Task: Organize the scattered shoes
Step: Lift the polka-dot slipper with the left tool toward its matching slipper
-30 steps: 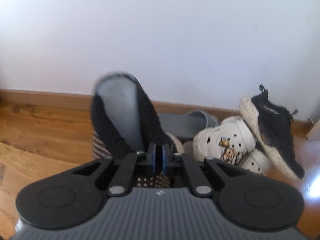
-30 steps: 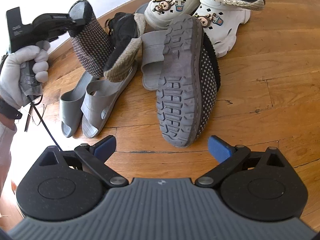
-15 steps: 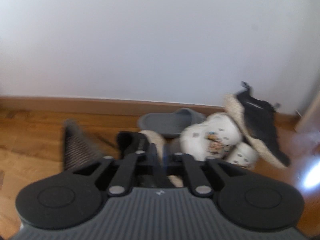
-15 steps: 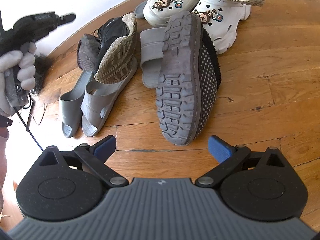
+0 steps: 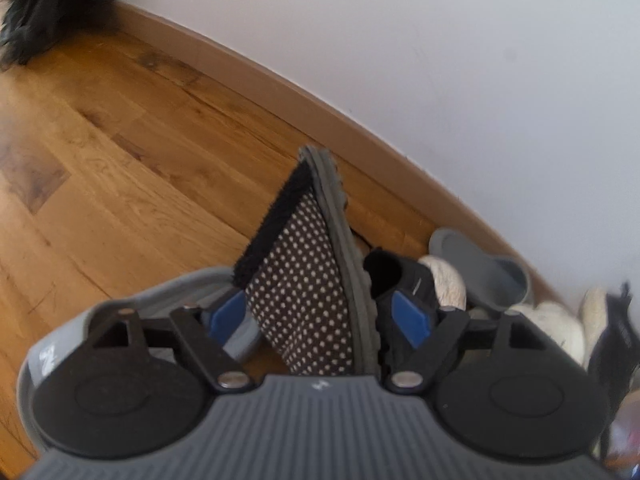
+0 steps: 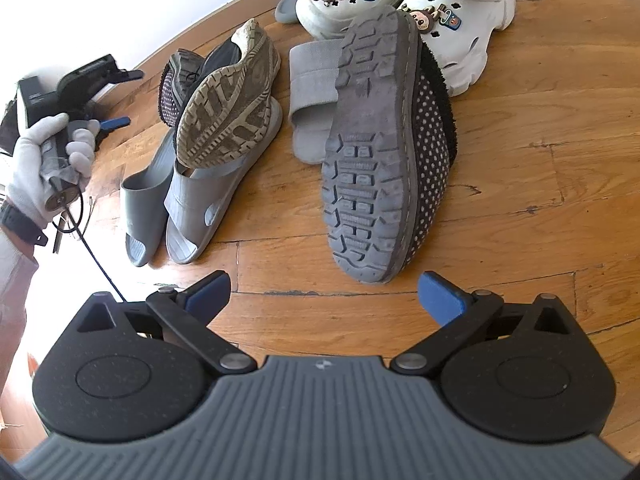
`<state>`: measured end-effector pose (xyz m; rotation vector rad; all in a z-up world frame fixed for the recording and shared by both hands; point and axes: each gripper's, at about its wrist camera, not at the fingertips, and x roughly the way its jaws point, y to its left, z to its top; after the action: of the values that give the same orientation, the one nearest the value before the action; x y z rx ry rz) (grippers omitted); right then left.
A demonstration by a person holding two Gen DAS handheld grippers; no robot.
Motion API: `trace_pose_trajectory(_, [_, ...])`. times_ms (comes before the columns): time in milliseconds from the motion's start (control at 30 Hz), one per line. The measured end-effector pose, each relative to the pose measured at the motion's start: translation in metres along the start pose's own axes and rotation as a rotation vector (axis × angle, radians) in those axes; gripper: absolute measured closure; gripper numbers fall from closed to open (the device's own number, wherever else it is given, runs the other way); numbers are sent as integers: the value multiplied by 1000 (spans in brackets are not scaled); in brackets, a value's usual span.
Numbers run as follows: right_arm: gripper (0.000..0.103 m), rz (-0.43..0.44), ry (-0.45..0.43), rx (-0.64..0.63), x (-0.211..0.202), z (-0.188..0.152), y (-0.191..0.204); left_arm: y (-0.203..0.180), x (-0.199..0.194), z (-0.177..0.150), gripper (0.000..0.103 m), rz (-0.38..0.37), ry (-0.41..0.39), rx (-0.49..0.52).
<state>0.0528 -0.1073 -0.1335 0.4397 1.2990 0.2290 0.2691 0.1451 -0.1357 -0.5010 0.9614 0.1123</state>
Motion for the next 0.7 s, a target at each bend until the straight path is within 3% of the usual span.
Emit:
trace_pose_trajectory(233, [1,-12,8,14,4,0,-4,-18,51,-5,20,69,72,2])
trace_pose_trajectory(367, [1,-15,12,24,4,0,-8,-21,67,-16,19,110,61,28])
trace_pose_trajectory(467, [1,-17,10,36,4,0,-15,-23,64,-20,45,111,19,56])
trace_pose_trajectory(500, [1,-19,10,41,4,1,-17,-25,62,-21,61,116,3,76])
trace_pose_trajectory(700, [1,-27,11,55,4,-1,-26,-36,51,-30,70,119,-18,113])
